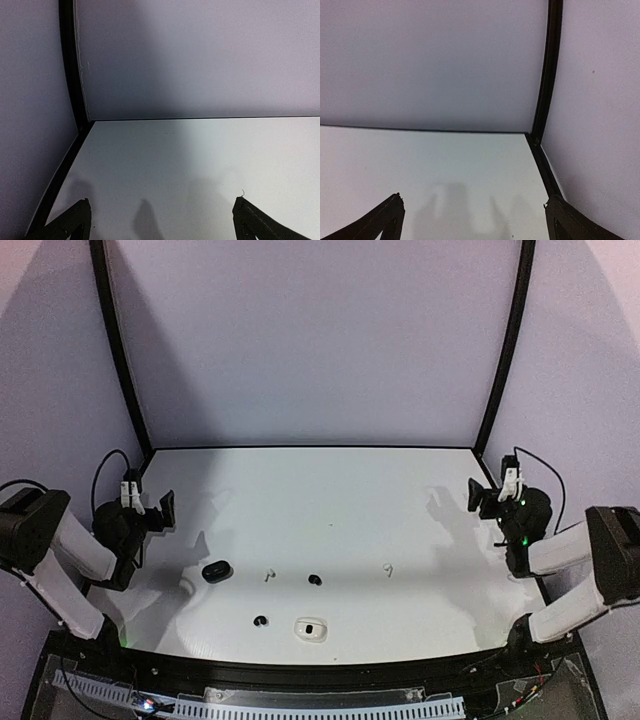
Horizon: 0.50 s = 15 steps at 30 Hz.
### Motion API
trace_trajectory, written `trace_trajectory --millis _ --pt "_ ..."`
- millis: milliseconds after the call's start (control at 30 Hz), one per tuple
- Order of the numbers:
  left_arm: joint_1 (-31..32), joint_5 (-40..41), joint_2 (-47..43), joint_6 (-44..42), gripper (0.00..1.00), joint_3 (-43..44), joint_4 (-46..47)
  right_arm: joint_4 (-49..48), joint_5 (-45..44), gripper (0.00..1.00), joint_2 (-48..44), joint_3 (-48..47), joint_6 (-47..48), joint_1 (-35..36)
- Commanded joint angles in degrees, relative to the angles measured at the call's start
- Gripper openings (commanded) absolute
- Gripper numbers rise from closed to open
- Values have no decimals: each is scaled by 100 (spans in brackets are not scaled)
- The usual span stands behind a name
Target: Insert the wireless bluetooth earbuds into the charging case
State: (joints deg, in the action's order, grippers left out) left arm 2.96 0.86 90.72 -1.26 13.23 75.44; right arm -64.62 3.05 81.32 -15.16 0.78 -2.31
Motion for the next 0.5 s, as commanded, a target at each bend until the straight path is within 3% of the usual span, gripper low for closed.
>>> trace_trajectory --millis 0,67,167,267,333,400,467 --pt "29 -70 -68 -46 99 59 225 1648 483 99 -1055 -717 -712 -12" --pt "27 44 -368 -10 99 173 -41 2034 1605 99 -1448 -916 -1148 -11" --pt "22 -478 -1069 -95 99 695 -1476 2055 2489 95 -1708 -971 -1624 173" --pt "28 -1782 -1518 -470 99 1374 -2861 2745 2491 94 -1884 -1236 -1152 1149" --pt "28 -2569 -1650 -357 99 1846 -3108 3385 2437 94 -1845 -1482 -654 1733" --pt "64 -3194 -1665 -221 99 2361 -3457 4352 2385 93 -1698 -1839 -68 2494" --pt "266 -3657 -1561 -777 99 3259 -4573 5622 2054 92 -1485 -2241 715 3529"
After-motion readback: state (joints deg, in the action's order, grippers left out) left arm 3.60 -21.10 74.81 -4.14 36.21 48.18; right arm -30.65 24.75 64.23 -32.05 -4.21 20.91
